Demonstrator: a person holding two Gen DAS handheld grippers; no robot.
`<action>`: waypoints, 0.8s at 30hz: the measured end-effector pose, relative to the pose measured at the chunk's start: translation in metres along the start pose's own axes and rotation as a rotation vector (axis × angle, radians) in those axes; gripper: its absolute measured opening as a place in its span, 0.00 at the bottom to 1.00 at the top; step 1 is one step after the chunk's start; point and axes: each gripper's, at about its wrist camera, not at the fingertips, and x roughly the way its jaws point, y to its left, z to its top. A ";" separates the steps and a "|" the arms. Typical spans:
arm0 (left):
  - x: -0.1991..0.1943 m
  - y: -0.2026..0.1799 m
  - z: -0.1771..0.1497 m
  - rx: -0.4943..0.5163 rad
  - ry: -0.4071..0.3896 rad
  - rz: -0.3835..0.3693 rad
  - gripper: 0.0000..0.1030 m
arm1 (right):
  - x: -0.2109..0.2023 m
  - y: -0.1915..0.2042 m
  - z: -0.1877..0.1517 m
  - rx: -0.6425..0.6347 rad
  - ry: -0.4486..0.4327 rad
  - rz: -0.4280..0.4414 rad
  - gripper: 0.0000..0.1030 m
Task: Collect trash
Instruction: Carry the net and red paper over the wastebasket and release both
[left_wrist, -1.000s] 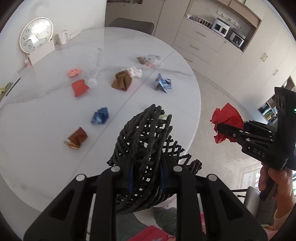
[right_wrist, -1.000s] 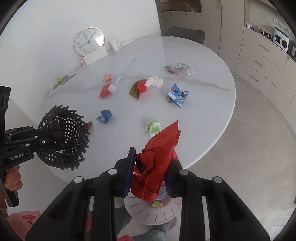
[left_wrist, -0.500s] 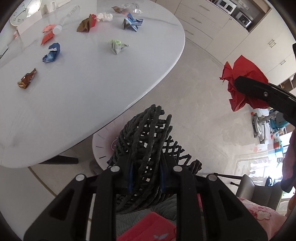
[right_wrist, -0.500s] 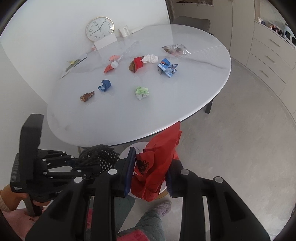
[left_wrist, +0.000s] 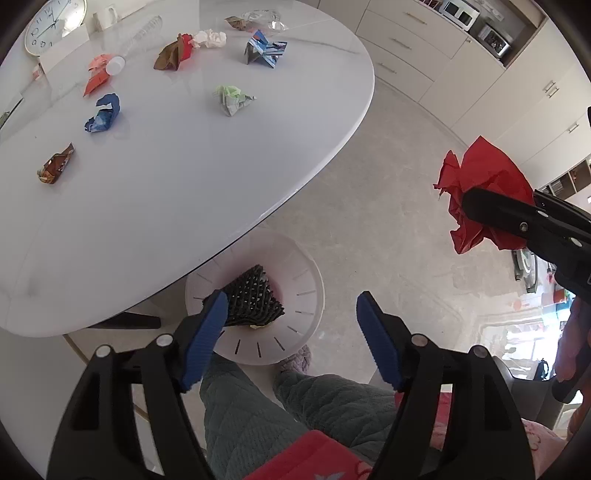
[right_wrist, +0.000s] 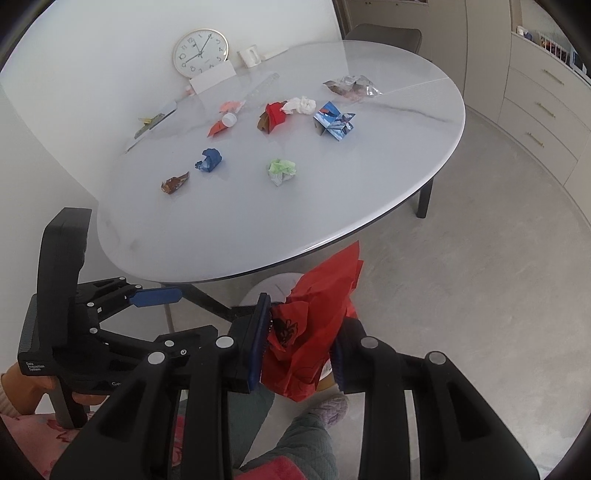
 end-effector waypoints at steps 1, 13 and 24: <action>-0.001 0.000 0.000 0.004 -0.001 0.002 0.69 | 0.000 0.001 0.000 -0.001 -0.001 0.000 0.30; -0.035 0.018 -0.003 -0.024 -0.047 0.037 0.78 | 0.024 0.026 -0.010 -0.065 0.060 0.034 0.30; -0.081 0.075 -0.014 -0.161 -0.136 0.160 0.89 | 0.042 0.057 -0.004 -0.125 0.069 0.027 0.98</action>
